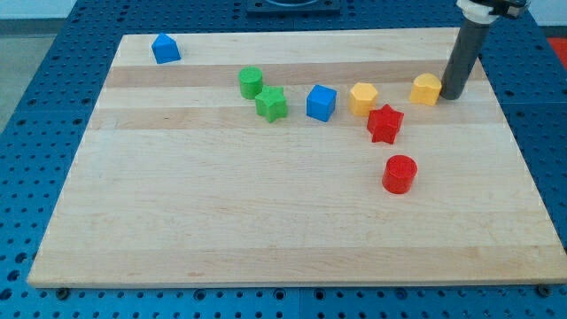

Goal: Move the yellow heart to top center

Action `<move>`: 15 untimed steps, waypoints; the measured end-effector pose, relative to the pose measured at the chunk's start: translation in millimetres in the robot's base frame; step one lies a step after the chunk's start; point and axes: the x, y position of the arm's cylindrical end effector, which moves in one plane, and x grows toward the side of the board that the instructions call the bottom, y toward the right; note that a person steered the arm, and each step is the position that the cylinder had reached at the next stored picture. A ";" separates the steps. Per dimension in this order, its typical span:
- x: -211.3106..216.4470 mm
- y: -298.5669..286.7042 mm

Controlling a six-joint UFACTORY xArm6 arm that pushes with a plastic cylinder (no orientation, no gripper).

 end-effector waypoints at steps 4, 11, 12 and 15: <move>-0.1 -109.0; -63.6 -155.9; -67.6 -165.1; -55.0 -199.9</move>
